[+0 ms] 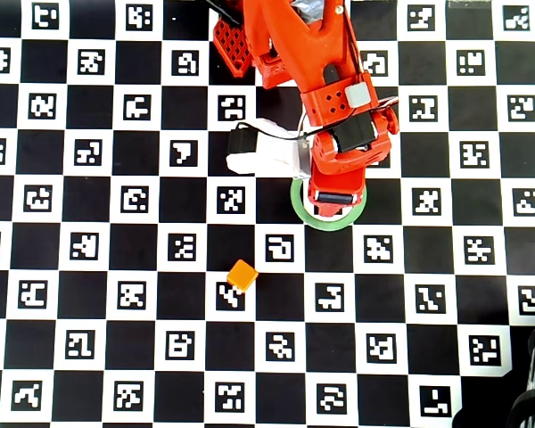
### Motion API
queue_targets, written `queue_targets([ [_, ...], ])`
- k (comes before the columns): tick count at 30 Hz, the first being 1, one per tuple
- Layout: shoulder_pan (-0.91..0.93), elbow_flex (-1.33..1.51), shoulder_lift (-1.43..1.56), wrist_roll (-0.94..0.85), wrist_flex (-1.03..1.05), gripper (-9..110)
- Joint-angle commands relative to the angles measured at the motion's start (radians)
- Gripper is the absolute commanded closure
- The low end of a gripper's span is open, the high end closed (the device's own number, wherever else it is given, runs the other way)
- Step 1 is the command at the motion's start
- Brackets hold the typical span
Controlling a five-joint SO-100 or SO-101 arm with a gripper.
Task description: Grab the red cube then put it in the green circle then put the blue cube on top and finally the orange cube on top
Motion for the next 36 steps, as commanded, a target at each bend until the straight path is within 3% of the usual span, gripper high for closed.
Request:
queue_targets([
  [1, -0.002, -0.032, 0.043, 0.003, 0.008, 96],
  [36, -0.015, 0.009, 0.061, 0.014, -0.021, 97],
])
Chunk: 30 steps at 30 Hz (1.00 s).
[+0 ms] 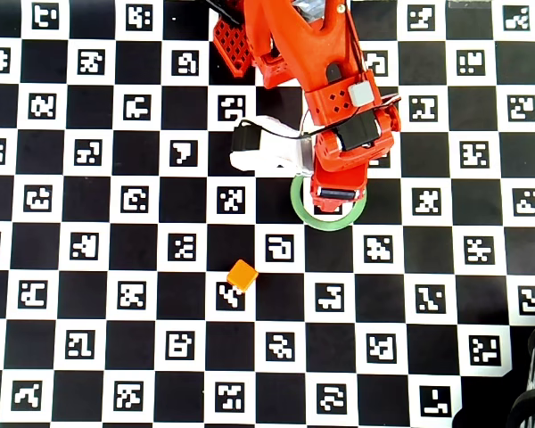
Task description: Grab the red cube then put it in the green circle then put the blue cube on top and finally the orange cube on top
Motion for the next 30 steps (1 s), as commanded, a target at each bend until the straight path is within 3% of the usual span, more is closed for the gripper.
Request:
queue_targets([
  [1, 0.012, -0.015, 0.061, -0.006, -0.009, 97],
  [19, 0.017, -0.011, 0.06, 0.012, -0.008, 95],
  [30, 0.02, 0.011, 0.086, 0.029, -0.02, 87],
])
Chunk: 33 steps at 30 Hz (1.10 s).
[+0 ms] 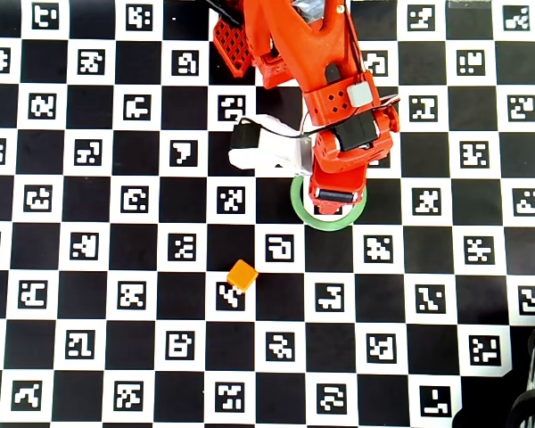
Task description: Grab the red cube then put it in the green circle then put the blue cube on top and finally the orange cube on top
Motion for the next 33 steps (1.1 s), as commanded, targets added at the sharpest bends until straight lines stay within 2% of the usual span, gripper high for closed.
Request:
queue_targets([
  [1, 0.011, -0.006, 0.08, -0.002, -0.011, 86],
  [13, -0.005, 0.005, 0.1, 0.003, -0.008, 76],
  [24, -0.032, 0.005, 0.121, 0.018, 0.028, 59],
  [33, -0.054, -0.11, 0.146, 0.026, 0.161, 56],
])
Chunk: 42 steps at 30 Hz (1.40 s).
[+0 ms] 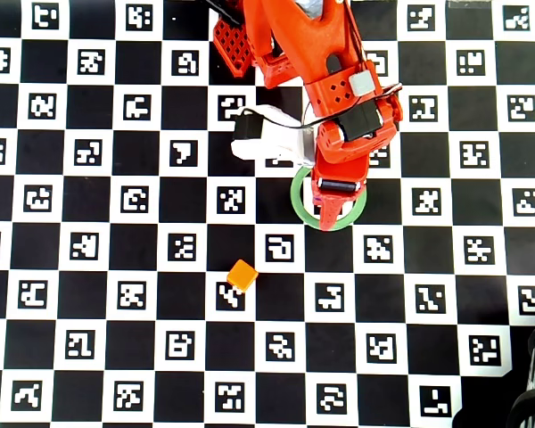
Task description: Grab the red cube then put it in the green circle then put the blue cube on top and finally the orange cube on top
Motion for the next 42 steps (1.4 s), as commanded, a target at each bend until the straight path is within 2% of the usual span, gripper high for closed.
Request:
queue_targets([
  [1, -0.012, -0.114, 0.101, 0.002, 0.058, 56],
  [15, 0.009, -0.321, 0.152, -0.023, 0.262, 57],
  [21, 0.063, -0.449, 0.143, -0.127, 0.334, 59],
  [29, 0.17, -0.724, -0.021, -0.261, 0.511, 59],
  [42, 0.302, -0.874, -0.201, -0.399, 0.495, 59],
])
